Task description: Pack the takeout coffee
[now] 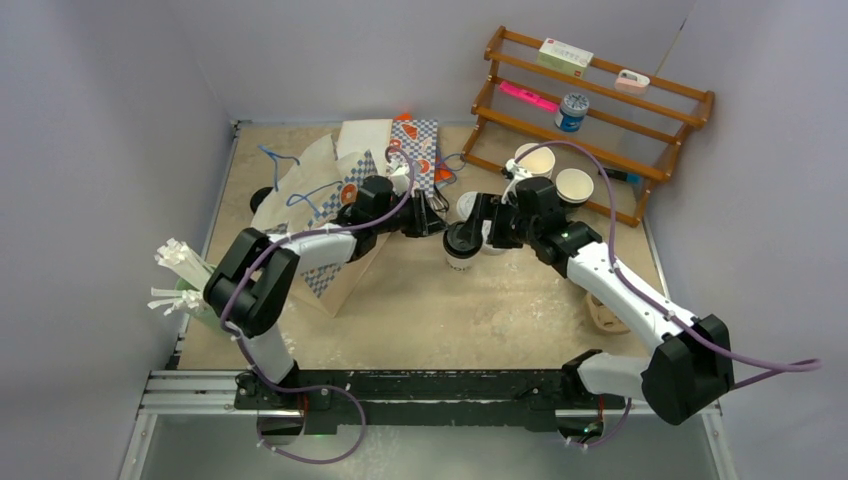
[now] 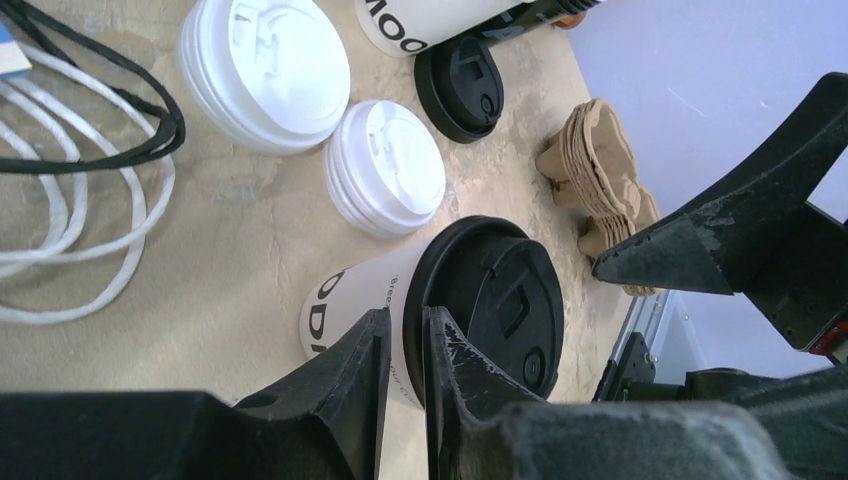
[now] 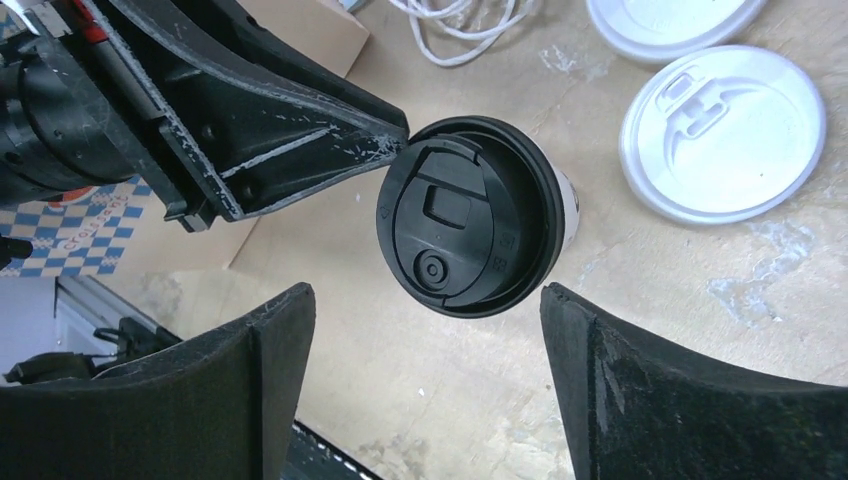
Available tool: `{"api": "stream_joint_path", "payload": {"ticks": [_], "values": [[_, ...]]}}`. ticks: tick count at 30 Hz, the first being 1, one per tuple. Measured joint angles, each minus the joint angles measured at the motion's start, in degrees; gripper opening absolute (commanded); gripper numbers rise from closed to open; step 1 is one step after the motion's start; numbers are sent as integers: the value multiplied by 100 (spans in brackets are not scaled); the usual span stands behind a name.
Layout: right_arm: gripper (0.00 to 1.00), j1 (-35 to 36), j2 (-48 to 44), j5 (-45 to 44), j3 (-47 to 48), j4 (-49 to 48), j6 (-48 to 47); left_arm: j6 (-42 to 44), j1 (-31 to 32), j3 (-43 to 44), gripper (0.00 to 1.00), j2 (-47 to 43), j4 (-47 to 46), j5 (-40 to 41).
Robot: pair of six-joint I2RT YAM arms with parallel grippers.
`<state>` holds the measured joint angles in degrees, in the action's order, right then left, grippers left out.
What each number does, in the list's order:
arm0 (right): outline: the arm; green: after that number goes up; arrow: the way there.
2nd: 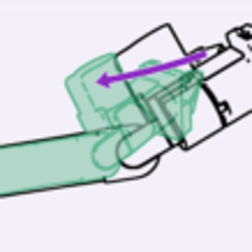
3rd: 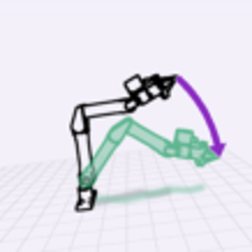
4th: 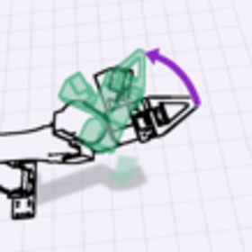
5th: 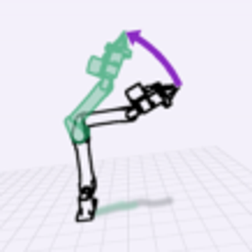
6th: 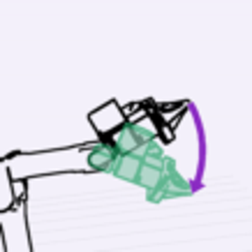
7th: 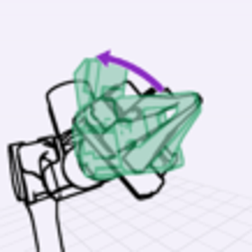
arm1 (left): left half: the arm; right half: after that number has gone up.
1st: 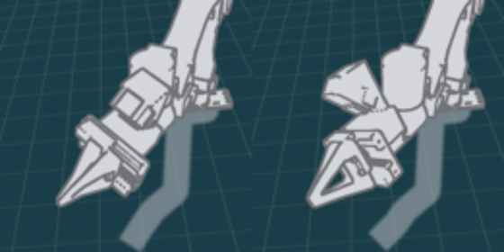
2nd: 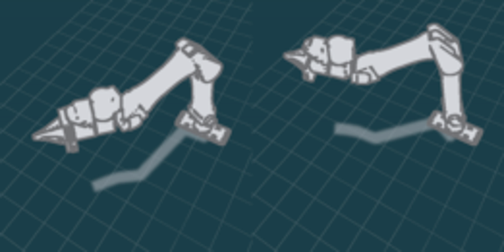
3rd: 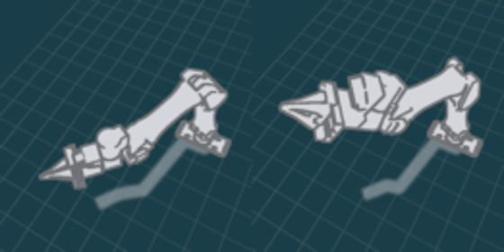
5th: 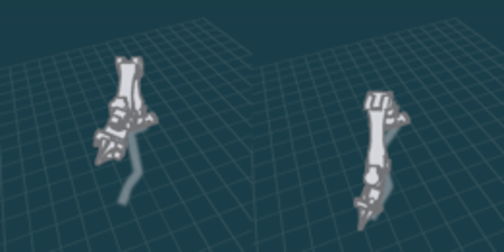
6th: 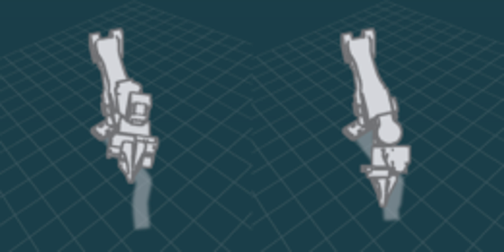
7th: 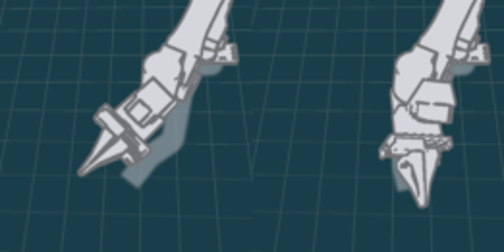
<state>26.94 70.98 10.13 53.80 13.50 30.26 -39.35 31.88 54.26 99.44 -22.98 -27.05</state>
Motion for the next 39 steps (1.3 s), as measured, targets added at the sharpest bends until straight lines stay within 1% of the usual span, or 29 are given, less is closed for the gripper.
{"api": "stream_joint_path", "payload": {"ticks": [6,15,22,29,32,36,39], "values": [[98,0,87,-212,0,-251,39,11,0,321,21,299,-2,-114],[98,0,378,-363,0,-756,144,-9,-31,614,20,664,-197,-404],[98,-7,612,-356,4,-824,190,-39,-22,844,21,951,-402,-603],[96,-35,610,-431,68,-647,164,-46,-22,988,39,1093,-424,-640],[94,-33,608,-503,184,-463,125,-24,-22,1027,43,1093,-302,-592],[87,-33,511,-640,282,-278,66,109,-35,1113,47,1043,17,-424],[81,-33,424,-769,343,-166,24,297,-37,1121,51,846,420,-203]]}}
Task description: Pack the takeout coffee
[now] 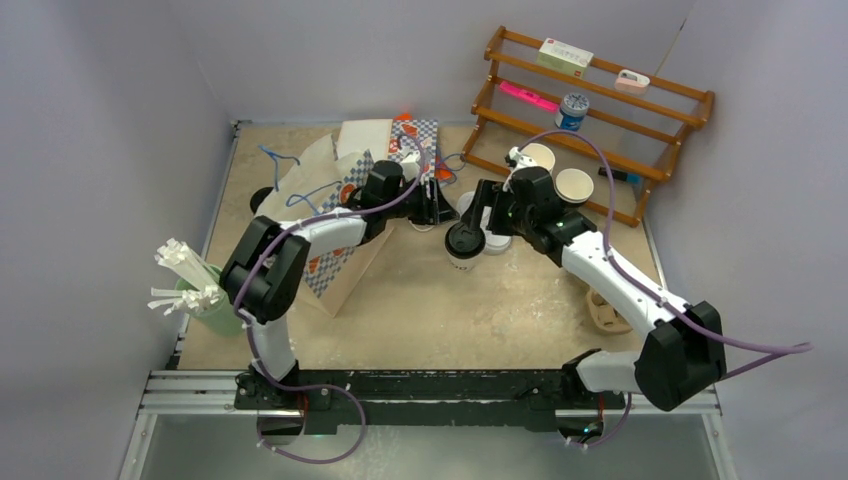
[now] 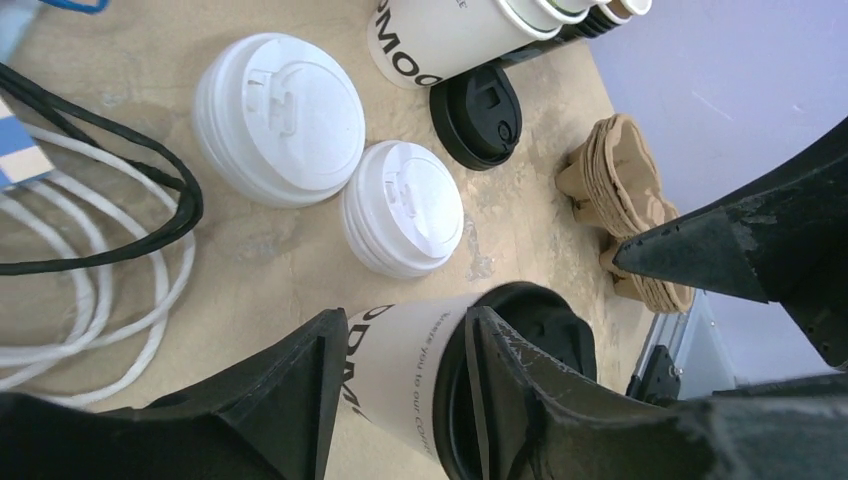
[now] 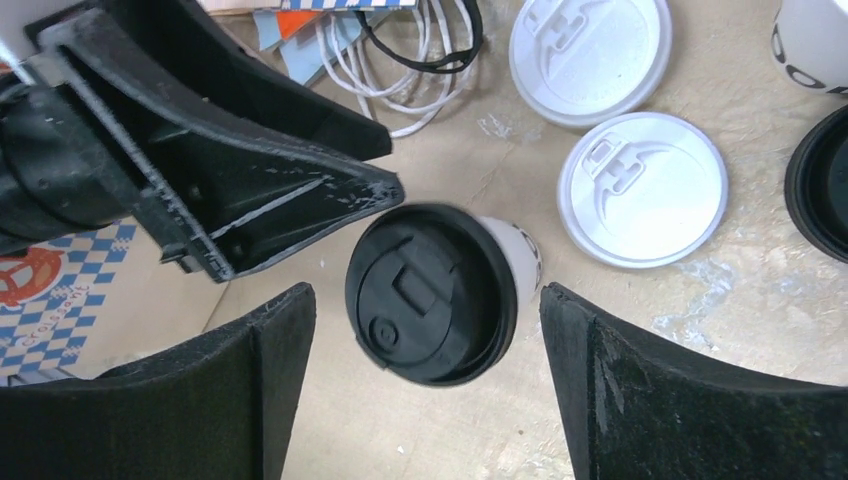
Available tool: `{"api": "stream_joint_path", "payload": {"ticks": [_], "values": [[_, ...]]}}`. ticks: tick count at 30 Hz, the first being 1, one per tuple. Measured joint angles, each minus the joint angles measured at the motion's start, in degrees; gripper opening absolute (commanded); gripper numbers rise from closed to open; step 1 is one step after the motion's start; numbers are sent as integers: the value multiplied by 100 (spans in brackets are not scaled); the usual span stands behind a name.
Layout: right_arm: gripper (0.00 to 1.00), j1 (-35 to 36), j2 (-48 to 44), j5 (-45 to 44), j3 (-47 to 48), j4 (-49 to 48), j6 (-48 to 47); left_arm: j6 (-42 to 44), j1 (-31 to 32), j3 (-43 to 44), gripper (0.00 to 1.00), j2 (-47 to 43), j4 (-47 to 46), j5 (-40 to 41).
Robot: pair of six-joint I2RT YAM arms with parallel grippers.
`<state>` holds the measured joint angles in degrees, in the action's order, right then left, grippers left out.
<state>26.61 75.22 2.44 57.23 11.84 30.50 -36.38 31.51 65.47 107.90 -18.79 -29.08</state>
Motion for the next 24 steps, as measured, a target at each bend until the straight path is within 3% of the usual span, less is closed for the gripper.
{"api": "stream_joint_path", "payload": {"ticks": [7,11,16,24], "values": [[62,-4,-52,-162,90,101,-55,280,0,-76,53,-785,501,446],[47,-39,-52,-173,90,125,-72,293,0,-426,46,-1261,514,573],[38,-243,-50,-140,90,120,-79,-44,46,-1456,37,-1939,243,673],[29,-776,223,619,37,-168,4,-905,647,-2551,33,-2304,-535,789]]}}
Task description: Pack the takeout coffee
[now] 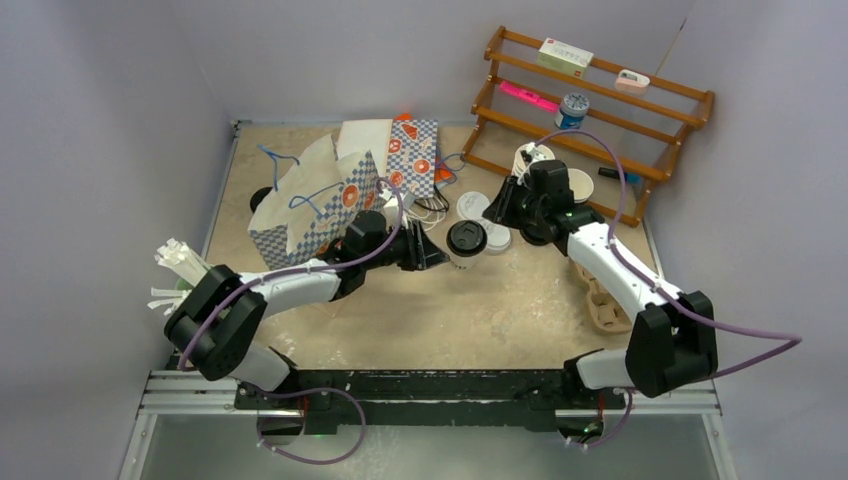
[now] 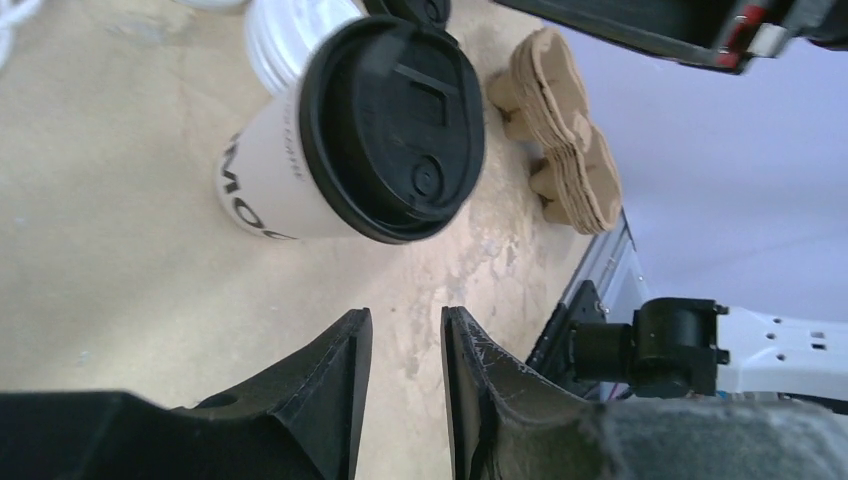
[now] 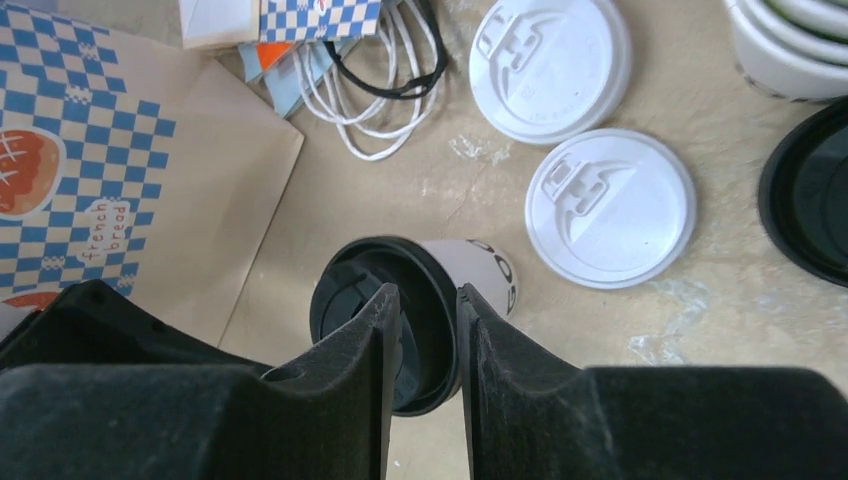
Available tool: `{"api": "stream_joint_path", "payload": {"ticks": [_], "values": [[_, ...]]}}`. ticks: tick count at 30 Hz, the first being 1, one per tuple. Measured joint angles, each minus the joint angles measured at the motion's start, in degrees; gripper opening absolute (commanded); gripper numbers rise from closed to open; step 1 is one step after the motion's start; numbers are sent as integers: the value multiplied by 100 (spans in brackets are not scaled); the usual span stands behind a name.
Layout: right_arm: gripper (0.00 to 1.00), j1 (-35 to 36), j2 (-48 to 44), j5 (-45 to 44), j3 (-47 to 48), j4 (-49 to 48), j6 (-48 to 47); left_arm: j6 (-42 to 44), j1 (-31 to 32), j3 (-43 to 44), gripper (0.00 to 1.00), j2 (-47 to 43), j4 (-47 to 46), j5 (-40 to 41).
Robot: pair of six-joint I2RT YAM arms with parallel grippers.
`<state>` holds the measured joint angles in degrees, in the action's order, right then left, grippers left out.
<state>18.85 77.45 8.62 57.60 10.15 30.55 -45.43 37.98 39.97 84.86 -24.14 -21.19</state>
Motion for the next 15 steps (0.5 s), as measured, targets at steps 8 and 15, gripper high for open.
{"api": "stream_joint_path", "payload": {"ticks": [8,15], "values": [[25,-31,210,356,-210,-96,55,-348,111,-74,29,280,-632,7],[20,-66,210,332,-238,-103,31,-509,111,-74,29,741,-953,-63]]}}
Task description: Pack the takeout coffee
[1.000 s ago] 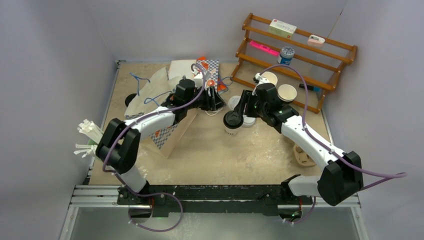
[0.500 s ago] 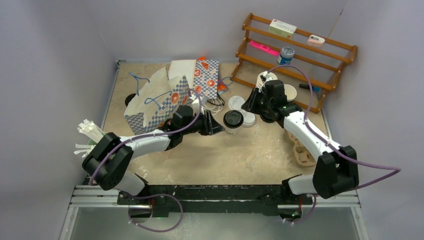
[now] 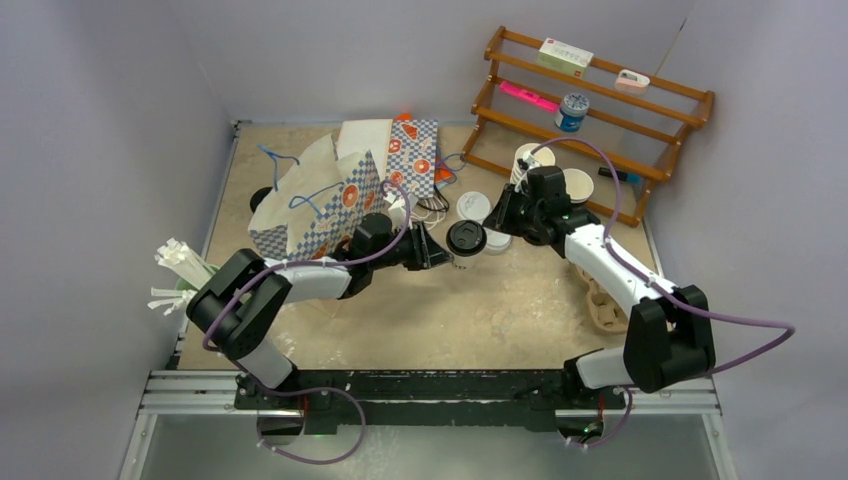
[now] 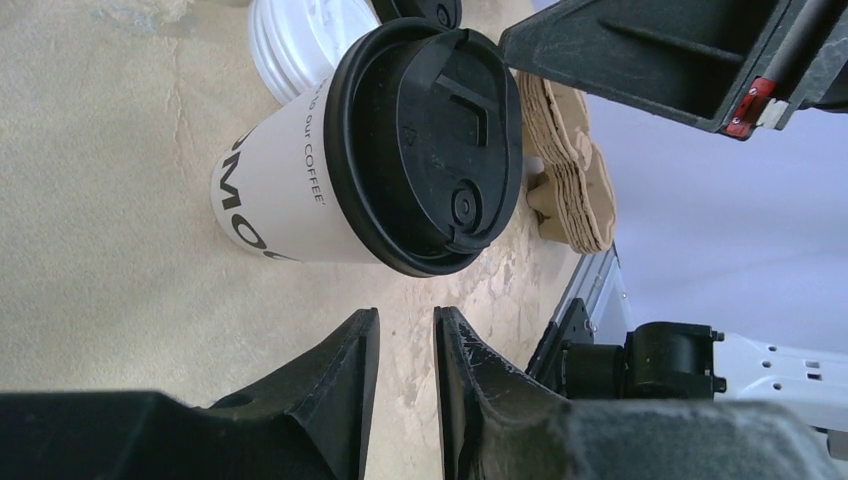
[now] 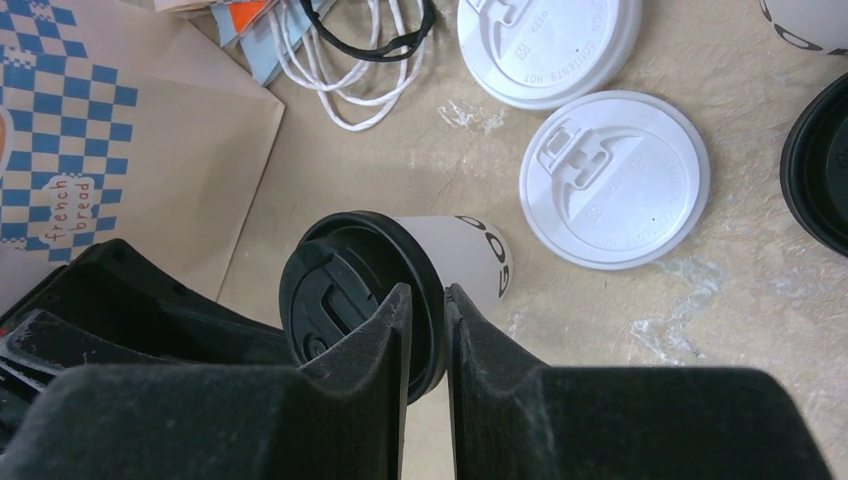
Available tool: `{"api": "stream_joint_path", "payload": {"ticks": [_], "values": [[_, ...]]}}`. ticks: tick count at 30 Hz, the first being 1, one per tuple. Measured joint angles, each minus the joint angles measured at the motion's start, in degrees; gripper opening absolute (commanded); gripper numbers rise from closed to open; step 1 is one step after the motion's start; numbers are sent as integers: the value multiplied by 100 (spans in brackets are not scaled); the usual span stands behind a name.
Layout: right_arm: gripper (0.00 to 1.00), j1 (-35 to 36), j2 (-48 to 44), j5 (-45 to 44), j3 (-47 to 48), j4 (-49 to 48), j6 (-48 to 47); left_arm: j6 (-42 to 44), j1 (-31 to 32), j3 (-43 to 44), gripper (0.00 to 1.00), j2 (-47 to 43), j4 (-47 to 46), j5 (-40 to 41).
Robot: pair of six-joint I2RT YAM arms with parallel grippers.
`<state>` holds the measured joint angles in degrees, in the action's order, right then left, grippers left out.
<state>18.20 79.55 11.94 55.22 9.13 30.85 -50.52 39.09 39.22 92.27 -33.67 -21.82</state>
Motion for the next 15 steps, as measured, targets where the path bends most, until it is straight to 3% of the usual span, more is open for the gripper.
{"api": "stream_joint_path", "payload": {"ticks": [15], "values": [[21,-26,96,122,-129,-85,-33,-92,-28,66,29,52,-212,-122]]}}
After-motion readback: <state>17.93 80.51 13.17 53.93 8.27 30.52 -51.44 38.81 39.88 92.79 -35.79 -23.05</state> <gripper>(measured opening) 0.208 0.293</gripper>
